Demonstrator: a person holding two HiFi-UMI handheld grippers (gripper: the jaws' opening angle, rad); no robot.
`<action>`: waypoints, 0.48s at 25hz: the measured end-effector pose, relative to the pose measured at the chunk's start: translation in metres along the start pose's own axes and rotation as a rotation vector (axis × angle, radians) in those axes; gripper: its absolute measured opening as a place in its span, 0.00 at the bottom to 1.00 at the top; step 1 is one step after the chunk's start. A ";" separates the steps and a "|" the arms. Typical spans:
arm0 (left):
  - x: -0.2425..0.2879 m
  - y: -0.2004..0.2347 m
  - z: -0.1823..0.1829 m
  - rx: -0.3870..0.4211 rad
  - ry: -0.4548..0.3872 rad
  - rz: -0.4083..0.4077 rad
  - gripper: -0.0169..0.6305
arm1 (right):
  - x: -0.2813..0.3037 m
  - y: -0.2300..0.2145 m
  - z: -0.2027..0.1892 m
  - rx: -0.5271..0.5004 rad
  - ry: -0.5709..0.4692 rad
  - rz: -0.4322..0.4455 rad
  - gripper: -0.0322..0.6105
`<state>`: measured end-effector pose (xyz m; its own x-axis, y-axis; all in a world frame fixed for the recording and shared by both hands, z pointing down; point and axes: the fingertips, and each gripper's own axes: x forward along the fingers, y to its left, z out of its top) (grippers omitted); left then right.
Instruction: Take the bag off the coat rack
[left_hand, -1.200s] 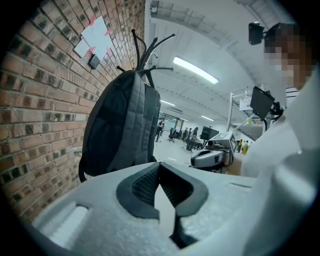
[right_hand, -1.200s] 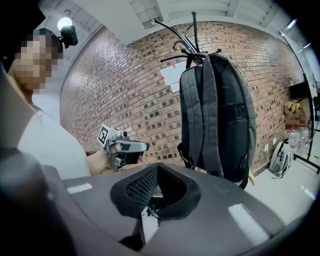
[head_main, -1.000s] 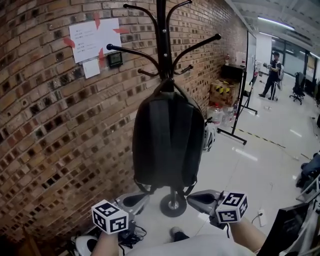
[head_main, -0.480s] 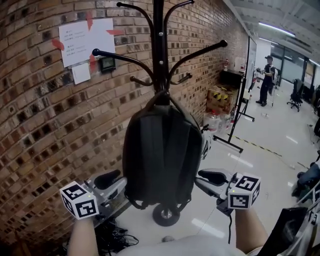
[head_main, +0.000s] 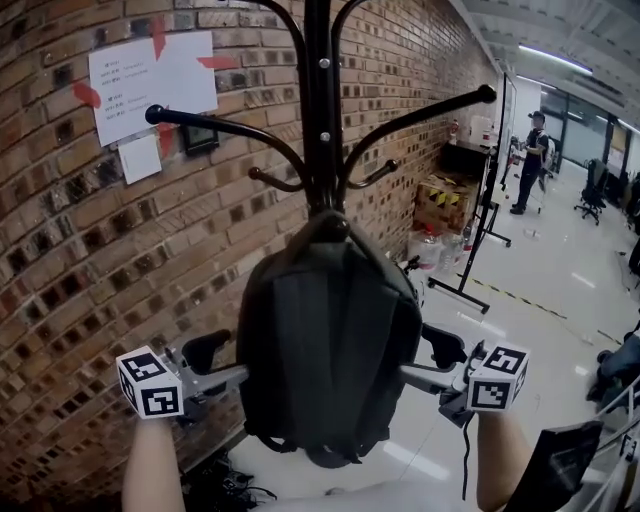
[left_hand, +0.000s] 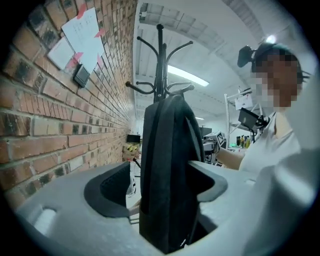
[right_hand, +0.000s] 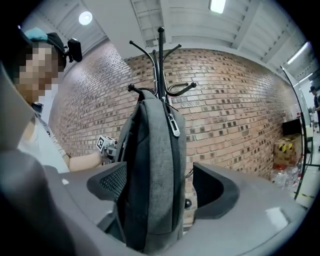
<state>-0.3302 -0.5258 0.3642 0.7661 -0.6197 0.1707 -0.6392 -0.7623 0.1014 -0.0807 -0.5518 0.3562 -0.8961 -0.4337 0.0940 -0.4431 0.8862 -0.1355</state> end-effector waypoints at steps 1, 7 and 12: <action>0.007 0.002 0.000 -0.001 0.005 -0.023 0.57 | 0.004 -0.003 0.000 0.012 -0.004 0.018 0.70; 0.040 0.009 0.000 -0.008 0.034 -0.138 0.66 | 0.033 -0.001 -0.007 0.013 0.026 0.120 0.78; 0.048 0.003 -0.001 -0.044 0.018 -0.227 0.65 | 0.043 0.004 -0.014 0.057 0.024 0.198 0.75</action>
<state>-0.2957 -0.5579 0.3737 0.8896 -0.4294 0.1555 -0.4530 -0.8728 0.1816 -0.1204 -0.5644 0.3733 -0.9652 -0.2477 0.0835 -0.2600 0.9427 -0.2092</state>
